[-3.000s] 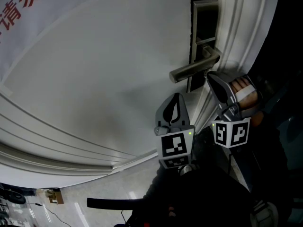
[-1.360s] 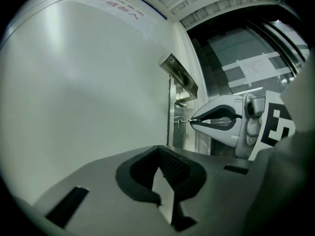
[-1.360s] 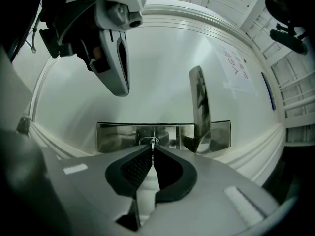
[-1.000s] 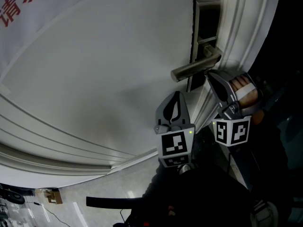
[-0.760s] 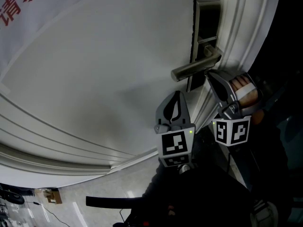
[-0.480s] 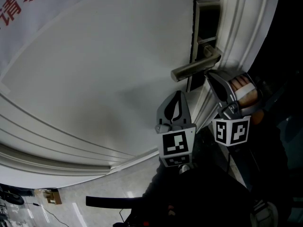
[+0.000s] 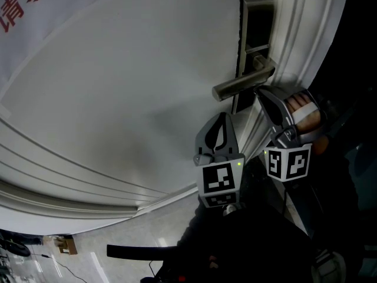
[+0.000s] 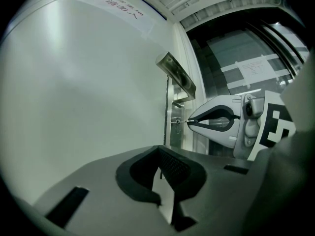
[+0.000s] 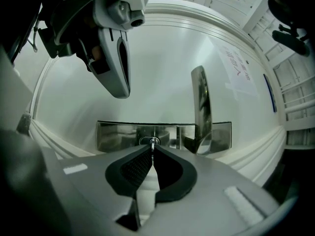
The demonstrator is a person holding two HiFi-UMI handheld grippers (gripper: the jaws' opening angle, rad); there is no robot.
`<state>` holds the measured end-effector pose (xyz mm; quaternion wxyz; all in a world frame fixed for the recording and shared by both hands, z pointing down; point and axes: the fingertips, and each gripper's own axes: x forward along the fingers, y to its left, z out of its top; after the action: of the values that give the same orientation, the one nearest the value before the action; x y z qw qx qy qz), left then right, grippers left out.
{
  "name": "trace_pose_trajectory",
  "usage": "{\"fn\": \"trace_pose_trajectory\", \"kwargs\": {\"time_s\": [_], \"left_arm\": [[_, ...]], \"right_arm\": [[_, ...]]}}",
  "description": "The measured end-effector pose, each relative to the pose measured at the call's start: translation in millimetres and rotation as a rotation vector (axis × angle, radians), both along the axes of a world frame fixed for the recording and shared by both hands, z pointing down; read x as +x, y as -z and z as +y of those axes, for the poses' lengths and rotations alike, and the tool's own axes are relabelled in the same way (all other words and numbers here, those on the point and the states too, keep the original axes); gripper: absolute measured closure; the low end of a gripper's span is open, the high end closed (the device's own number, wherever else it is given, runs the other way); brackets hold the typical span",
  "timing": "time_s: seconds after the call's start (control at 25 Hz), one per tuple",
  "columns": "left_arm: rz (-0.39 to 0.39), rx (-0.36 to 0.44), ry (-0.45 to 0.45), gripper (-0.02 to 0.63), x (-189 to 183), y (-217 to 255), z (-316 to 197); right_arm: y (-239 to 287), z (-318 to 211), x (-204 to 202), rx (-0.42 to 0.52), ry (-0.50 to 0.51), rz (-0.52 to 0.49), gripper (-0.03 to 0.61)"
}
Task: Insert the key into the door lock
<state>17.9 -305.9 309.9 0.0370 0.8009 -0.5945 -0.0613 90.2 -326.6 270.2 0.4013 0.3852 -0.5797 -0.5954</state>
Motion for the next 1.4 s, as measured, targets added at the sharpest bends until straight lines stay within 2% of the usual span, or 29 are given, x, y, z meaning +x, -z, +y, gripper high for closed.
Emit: {"fn": "trace_pose_trajectory", "kwargs": {"time_s": [0.64, 1.0, 1.4], "left_arm": [[-0.012, -0.030, -0.001, 0.612, -2, -6, -3], [-0.033, -0.010, 0.015, 0.612, -9, 1, -6], [-0.019, -0.008, -0.002, 0.612, -4, 6, -6]], "right_arm": [[1, -1, -1, -0.006, -0.003, -0.006, 0.566], [1, -1, -1, -0.009, -0.004, -0.005, 0.566], [0, 0, 0, -0.009, -0.007, 0.007, 0.566]]}}
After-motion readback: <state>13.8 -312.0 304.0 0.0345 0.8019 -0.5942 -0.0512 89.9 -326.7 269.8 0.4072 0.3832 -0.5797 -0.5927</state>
